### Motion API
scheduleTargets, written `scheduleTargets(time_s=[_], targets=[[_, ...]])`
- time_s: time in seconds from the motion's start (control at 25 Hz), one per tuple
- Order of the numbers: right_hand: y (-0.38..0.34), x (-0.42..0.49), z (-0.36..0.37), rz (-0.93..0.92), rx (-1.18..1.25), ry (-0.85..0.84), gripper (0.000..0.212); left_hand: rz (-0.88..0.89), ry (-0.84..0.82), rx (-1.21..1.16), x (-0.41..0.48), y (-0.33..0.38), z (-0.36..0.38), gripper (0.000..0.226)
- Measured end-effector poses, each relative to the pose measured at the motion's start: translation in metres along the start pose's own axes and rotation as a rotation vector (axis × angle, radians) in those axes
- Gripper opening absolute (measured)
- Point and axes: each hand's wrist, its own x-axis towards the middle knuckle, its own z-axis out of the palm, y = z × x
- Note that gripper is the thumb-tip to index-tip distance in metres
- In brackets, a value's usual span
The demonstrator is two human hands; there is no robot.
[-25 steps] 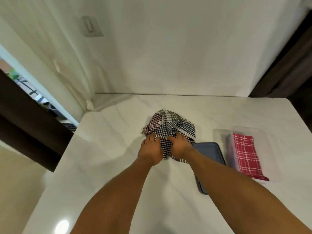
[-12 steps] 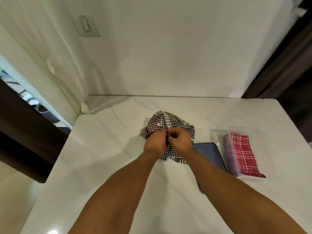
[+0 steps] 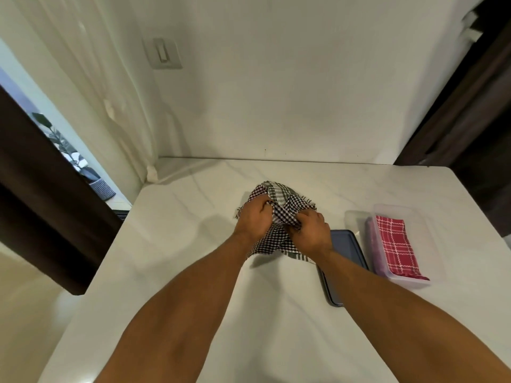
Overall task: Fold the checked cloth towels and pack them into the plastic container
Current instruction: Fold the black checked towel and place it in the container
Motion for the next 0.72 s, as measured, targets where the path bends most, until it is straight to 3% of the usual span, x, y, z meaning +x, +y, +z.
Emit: scheduleTargets(time_s=[0.12,0.24,0.36,0.44,0.52,0.64,0.72], targets=[[-0.002,-0.006,-0.005,0.016,0.176,0.085,0.031,-0.037,0.033,-0.007,-0.003,0.009,-0.013,0.022],[-0.014,-0.015,-0.015,-0.015,0.286,0.224,0.050,-0.107,0.053,-0.059,-0.001,0.015,-0.021,0.029],[-0.048,-0.028,-0.016,-0.269,0.325,0.173,0.040,-0.215,0.019,-0.322,-0.001,0.023,-0.021,0.029],[-0.066,-0.030,-0.015,-0.248,0.421,0.189,0.029,-0.260,-0.038,-0.430,-0.007,0.031,-0.024,0.026],[-0.072,-0.030,-0.018,-0.177,0.469,0.243,0.025,-0.167,-0.077,-0.351,-0.008,0.031,-0.030,0.031],[-0.071,-0.034,-0.027,-0.136,0.422,0.304,0.024,-0.025,-0.158,-0.047,-0.007,0.021,-0.041,0.046],[-0.072,-0.032,-0.035,-0.210,0.432,0.305,0.013,0.060,-0.205,0.122,-0.012,0.018,-0.045,0.051]])
